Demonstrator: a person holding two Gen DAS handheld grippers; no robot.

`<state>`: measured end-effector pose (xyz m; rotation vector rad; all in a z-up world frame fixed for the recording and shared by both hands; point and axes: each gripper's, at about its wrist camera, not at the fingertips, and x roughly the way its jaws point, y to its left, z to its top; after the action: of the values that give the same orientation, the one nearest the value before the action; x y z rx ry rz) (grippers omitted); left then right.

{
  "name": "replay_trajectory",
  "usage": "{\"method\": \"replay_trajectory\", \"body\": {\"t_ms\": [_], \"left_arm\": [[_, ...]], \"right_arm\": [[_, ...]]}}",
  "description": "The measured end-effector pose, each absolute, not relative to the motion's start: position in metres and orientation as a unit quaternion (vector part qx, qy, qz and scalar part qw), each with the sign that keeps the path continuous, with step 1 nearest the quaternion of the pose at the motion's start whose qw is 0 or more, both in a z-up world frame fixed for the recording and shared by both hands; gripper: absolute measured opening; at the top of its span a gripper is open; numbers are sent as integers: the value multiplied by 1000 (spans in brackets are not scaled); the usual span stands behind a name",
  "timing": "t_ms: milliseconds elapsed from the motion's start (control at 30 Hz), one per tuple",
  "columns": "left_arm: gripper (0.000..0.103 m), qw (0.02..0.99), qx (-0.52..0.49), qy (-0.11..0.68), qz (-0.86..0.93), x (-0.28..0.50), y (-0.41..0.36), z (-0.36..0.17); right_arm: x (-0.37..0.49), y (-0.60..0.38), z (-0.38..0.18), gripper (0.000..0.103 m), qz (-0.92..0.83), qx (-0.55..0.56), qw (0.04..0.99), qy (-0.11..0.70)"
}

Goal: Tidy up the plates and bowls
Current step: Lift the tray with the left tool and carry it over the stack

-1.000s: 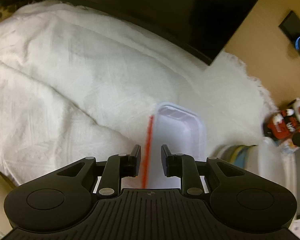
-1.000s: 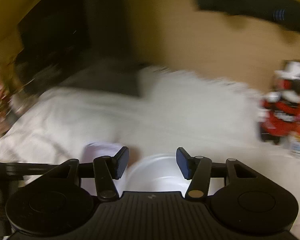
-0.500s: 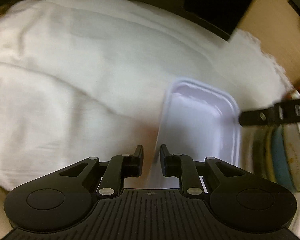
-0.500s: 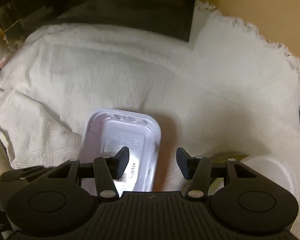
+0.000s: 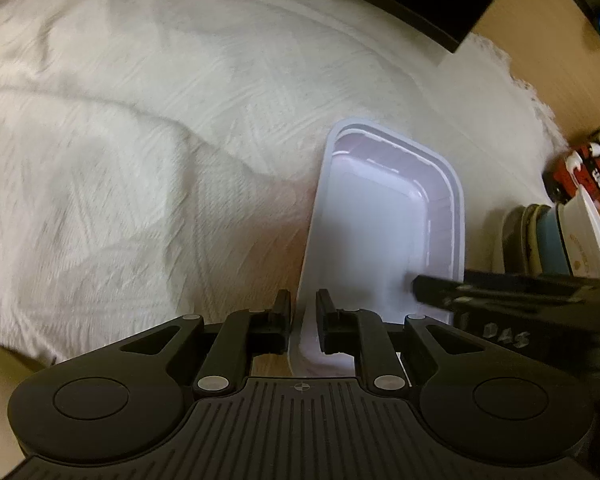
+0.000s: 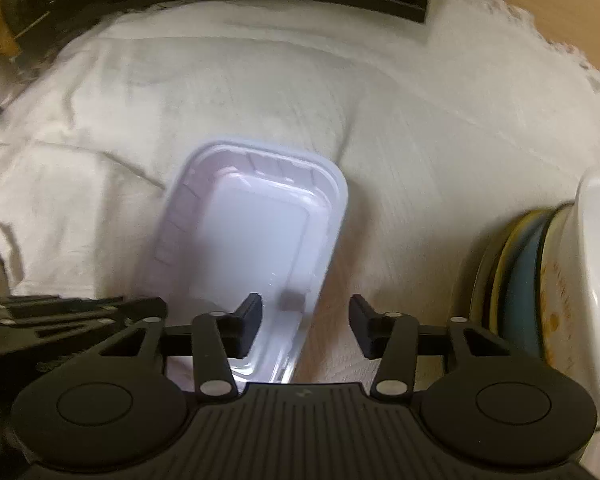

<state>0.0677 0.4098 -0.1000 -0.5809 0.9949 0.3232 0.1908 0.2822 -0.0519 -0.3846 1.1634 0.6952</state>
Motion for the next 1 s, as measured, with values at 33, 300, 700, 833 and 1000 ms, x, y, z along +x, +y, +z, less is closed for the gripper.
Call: {"method": "replay_trajectory", "body": {"t_ms": [33, 300, 700, 833, 1000], "left_arm": [[16, 825, -275, 471, 147, 70, 412, -101], [16, 832, -298, 456, 105, 64, 424, -84], [21, 907, -242, 343, 35, 87, 343, 76], [21, 914, -211, 346, -8, 130, 288, 84], [21, 901, -192, 389, -35, 166, 245, 61]], "right_arm": [[191, 282, -56, 44, 315, -172, 762, 538], [182, 273, -64, 24, 311, -106, 763, 557], [188, 178, 94, 25, 375, -30, 824, 423], [214, 122, 121, 25, 353, -22, 849, 392], [247, 67, 118, 25, 310, -3, 868, 388]]}}
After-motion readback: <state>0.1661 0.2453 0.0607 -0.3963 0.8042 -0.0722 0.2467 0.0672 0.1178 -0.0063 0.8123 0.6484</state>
